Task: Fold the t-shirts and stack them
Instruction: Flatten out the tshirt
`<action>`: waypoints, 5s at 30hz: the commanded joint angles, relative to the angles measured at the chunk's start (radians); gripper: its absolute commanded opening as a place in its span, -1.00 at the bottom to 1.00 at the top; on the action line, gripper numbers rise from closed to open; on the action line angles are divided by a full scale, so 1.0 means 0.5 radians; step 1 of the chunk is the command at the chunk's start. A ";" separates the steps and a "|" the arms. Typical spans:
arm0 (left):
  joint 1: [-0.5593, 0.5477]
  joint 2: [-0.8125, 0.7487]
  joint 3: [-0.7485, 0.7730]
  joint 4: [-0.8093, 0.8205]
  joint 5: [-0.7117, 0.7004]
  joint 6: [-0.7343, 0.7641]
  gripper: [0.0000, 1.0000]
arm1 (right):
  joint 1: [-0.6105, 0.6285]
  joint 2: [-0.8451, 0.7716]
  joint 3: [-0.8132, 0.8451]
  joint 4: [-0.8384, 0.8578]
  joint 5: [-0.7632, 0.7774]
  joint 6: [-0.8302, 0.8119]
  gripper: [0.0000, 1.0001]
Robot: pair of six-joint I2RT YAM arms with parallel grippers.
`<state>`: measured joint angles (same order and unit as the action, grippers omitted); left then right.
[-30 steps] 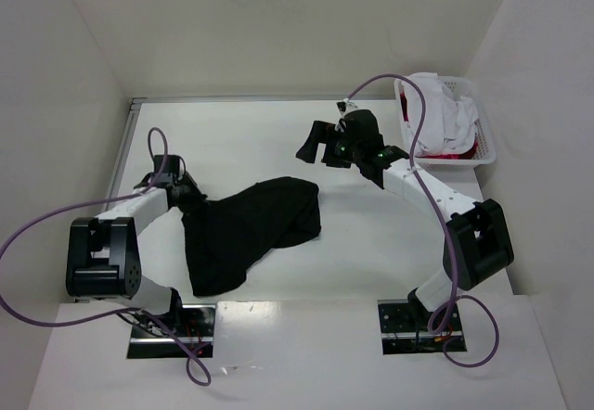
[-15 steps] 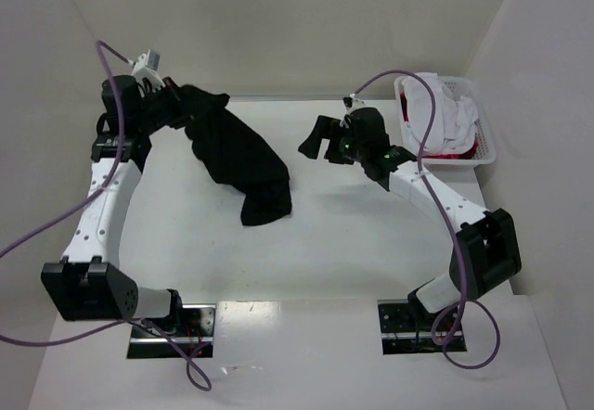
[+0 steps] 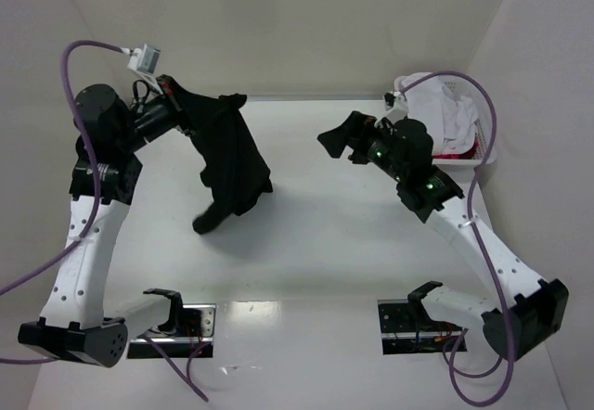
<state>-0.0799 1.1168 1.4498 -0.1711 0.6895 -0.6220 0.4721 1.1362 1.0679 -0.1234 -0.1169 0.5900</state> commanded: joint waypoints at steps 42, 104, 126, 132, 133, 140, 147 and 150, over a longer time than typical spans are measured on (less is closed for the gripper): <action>0.120 -0.325 -1.436 -0.115 -1.011 -0.449 1.00 | 0.816 1.093 0.450 -0.630 0.681 -0.244 0.94; 0.120 0.420 -1.485 0.112 -0.397 -0.066 0.71 | 0.759 0.688 0.343 -0.612 1.059 -0.051 -0.70; 0.120 0.445 -1.485 0.038 -0.680 -0.084 0.65 | 0.805 1.519 0.824 -0.450 0.792 -0.382 0.63; 0.120 0.448 -1.485 0.057 -0.698 -0.084 0.65 | 0.841 1.654 0.929 -0.474 0.878 -0.419 0.50; 0.120 0.466 -1.485 0.057 -0.680 -0.084 0.65 | 0.841 1.682 0.950 -0.474 0.902 -0.419 0.45; 0.120 0.466 -1.485 0.057 -0.680 -0.084 0.65 | 0.841 1.765 1.021 -0.532 0.982 -0.437 -0.12; 0.120 0.488 -1.485 0.057 -0.661 -0.084 0.65 | 0.841 1.762 0.997 -0.502 1.065 -0.437 -0.69; 0.120 0.488 -1.485 0.057 -0.661 -0.084 0.65 | 0.841 1.762 1.015 -0.520 1.090 -0.437 -0.88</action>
<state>-0.0204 1.3525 0.6811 -0.1566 0.3458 -0.6807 0.8822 2.0220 1.5440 -0.3862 0.3737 0.3717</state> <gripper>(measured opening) 0.827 0.080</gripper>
